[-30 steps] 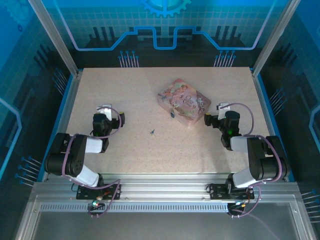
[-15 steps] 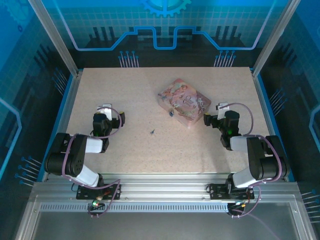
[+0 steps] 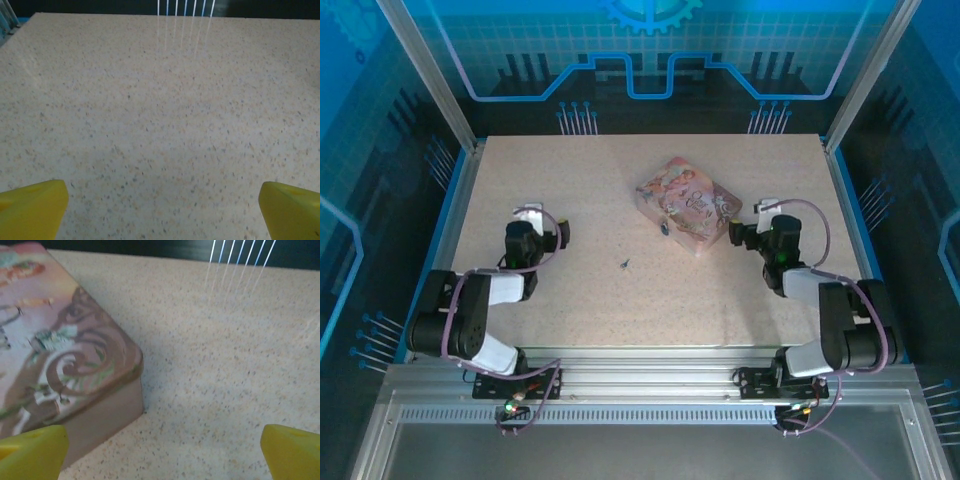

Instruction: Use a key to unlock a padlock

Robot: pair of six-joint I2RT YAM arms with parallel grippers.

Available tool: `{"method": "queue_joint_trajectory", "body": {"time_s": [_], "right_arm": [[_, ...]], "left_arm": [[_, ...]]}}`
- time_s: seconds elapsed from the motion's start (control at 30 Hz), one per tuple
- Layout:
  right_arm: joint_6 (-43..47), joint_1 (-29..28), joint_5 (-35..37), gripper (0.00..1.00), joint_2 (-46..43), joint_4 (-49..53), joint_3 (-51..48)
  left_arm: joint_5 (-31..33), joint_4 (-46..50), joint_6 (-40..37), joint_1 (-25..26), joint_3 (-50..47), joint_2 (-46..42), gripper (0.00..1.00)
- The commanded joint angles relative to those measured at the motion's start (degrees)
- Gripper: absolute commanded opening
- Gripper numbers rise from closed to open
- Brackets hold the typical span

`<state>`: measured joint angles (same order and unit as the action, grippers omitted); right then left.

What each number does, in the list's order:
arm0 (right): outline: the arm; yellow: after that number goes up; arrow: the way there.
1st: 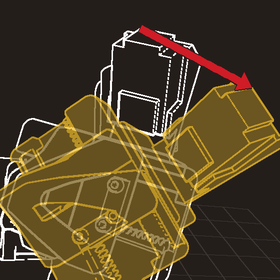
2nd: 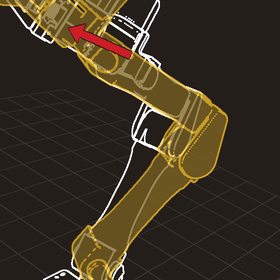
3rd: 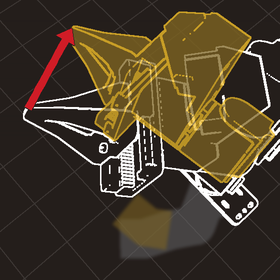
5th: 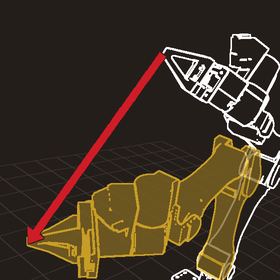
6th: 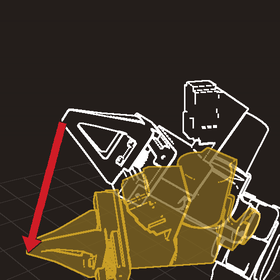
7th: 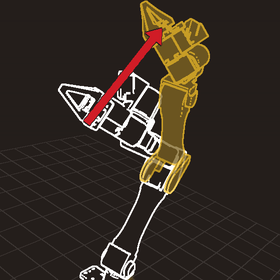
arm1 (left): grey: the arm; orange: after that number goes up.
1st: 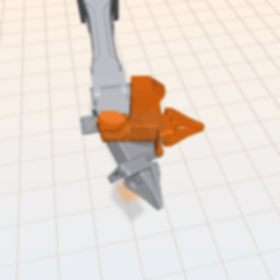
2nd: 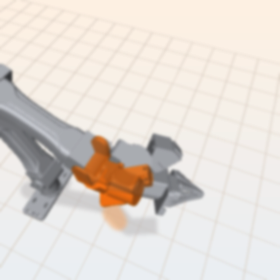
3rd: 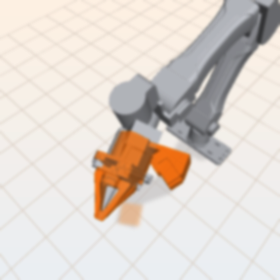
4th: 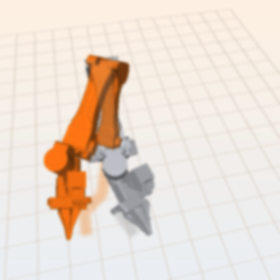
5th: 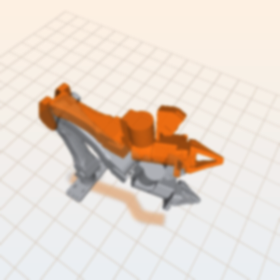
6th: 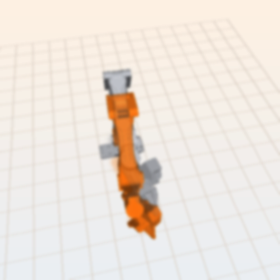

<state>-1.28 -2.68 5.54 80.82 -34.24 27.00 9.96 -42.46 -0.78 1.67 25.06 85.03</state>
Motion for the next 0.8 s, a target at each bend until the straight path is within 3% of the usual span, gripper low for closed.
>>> {"method": "queue_joint_trajectory", "body": {"time_s": [0.0,0.1,0.2,0.3,0.4,0.5,0.6,0.77], "right_arm": [[-1.6,0.11,0.35,1.0,-3.45,5.66,1.52],[-2.75,0.07,-0.14,1.0,-7.49,8.92,1.65],[-4.92,0.21,-0.55,1.0,-12.38,11.9,2.1],[-11.28,0.46,0.93,1.0,-16.16,19.12,5.49],[-30.36,1.93,8.58,1.0,-17.74,40.52,13.19],[-31.76,5.66,-3.27,1.0,-16.53,40.72,13.85],[-33.59,6.02,-5.8,1.0,-17.54,38.94,12.13],[-34.22,5.96,-14.06,1.0,-17.36,40.52,12.13]], "left_arm": [[2.97,9.24,1.29,0.41,4.64,-3.33,0.99],[2.8,14.05,1.07,0.7,7.19,-5.55,0.99],[1.0,15.44,6.64,0.53,9.27,-8.85,0.99],[-11.27,16.18,13.91,-0.18,12.64,-10.42,0.99],[-26.03,14.39,24.71,-1.66,16.95,-7.69,0.99],[-33.77,13.51,30.23,-1.13,22.38,-2.45,0.99],[-33.32,14.31,30.96,1.46,25.93,0.93,0.99],[-31.18,25.93,28.43,5.74,36.9,9.13,0.91]]}}
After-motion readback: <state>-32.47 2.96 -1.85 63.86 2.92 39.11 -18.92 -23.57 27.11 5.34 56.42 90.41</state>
